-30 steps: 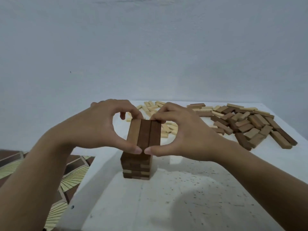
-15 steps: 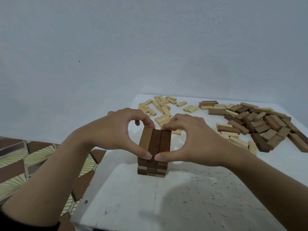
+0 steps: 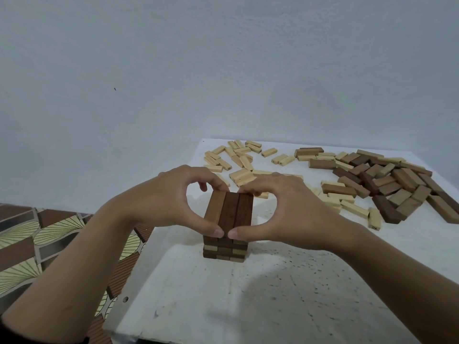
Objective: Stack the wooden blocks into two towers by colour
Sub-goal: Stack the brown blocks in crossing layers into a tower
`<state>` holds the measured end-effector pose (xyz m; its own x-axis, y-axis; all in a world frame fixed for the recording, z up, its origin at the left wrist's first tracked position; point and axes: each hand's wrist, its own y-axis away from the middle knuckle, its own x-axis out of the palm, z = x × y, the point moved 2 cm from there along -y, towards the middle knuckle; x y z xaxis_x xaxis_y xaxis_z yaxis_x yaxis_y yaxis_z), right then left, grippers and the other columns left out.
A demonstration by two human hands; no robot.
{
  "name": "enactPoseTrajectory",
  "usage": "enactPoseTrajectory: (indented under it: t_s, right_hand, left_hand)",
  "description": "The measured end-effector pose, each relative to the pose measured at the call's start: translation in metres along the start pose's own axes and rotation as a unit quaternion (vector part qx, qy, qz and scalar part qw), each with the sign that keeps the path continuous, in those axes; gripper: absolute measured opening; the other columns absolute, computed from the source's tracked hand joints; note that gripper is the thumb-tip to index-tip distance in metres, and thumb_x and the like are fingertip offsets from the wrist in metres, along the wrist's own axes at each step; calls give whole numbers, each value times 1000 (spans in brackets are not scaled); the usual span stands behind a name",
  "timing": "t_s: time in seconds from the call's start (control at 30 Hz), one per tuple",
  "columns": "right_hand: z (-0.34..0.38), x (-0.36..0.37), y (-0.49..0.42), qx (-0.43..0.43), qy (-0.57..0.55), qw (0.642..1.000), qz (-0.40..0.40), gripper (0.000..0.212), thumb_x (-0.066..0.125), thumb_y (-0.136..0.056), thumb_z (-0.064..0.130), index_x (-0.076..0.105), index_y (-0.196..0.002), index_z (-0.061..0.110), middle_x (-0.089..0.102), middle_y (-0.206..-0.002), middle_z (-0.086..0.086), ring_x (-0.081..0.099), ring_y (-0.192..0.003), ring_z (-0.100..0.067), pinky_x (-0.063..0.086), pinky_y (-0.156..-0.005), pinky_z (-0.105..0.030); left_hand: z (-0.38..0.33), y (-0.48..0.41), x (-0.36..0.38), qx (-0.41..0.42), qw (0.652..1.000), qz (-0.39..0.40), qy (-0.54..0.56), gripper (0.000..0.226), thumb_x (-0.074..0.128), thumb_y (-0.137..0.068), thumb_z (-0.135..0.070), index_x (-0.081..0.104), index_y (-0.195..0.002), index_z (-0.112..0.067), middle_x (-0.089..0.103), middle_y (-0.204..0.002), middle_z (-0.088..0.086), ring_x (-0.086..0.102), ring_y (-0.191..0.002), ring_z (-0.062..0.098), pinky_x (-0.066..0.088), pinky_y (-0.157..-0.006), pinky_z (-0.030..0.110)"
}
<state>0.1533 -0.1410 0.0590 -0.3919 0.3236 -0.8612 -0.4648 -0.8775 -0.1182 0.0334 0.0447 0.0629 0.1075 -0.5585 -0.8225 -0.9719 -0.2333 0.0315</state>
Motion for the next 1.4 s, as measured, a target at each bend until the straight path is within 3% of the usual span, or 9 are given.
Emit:
enactPoseTrajectory:
  t_s: [0.2,0.37,0.47,0.7,1.03,1.17,1.27,1.33,1.4]
  right_hand:
    - [-2,1,0,-9,1,1000,-6,72,78,-66,69,60,-130,41,49,-114,30,32,-101,12,28,-103,-32]
    - [-3,3,-3,-8,4,1000,1,70,79,-66,70,61,-127,39,56,-118,27,42,-109,4,31,-107,-39]
    - [-4,4,-4,-9,-1,1000,0,69,79,-66,70,63,-125,38,58,-116,26,47,-108,3,34,-107,-42]
    - [-7,5,-3,-13,-6,1000,-9,67,79,-64,72,64,-122,41,54,-103,34,46,-107,10,35,-105,-41]
    - [-7,5,-3,-17,-5,1000,-10,70,77,-62,75,64,-121,42,54,-102,36,48,-105,10,37,-104,-42]
    - [-9,6,-1,-19,-18,999,-25,79,75,-59,80,63,-126,41,57,-110,34,50,-106,11,40,-104,-39]
    - [-12,6,1,-25,-54,997,-41,80,71,-58,84,61,-127,45,59,-114,34,52,-109,12,42,-95,-26]
    - [-17,4,2,-23,-89,994,-50,78,70,-60,85,61,-127,46,61,-116,34,53,-111,12,40,-88,-19]
    - [-24,3,5,-25,-118,991,-50,78,70,-62,84,59,-129,47,61,-120,33,54,-114,10,42,-89,-20]
  left_hand:
    - [4,-2,2,8,1000,4,-7,73,83,-46,-70,57,-114,-63,51,-115,-34,40,-116,-16,38,-96,25]
    - [7,-3,4,3,1000,10,-9,77,77,-42,-77,55,-115,-65,51,-119,-31,41,-118,-12,37,-103,32]
    - [8,-3,5,1,1000,8,-4,77,77,-42,-77,55,-115,-65,50,-117,-33,40,-117,-14,38,-99,28]
    - [11,-4,6,1,1000,3,-12,83,76,-41,-80,58,-119,-59,51,-116,-33,42,-119,-9,37,-108,37]
    - [15,-6,6,13,1000,0,-20,85,78,-44,-83,57,-122,-60,55,-125,-26,45,-124,0,38,-110,45]
    - [11,-3,5,35,999,-6,-2,80,87,-51,-74,60,-124,-55,57,-128,-28,47,-122,-4,39,-108,40]
    - [8,0,1,52,997,-27,56,72,94,-60,-57,63,-124,-49,61,-126,-24,50,-122,0,41,-105,35]
    - [10,3,-2,73,993,-33,82,68,88,-62,-59,65,-126,-46,64,-126,-20,53,-122,6,38,-104,36]
    - [16,6,-3,81,992,-29,91,70,81,-63,-61,64,-129,-44,63,-130,-19,54,-124,7,37,-99,35]
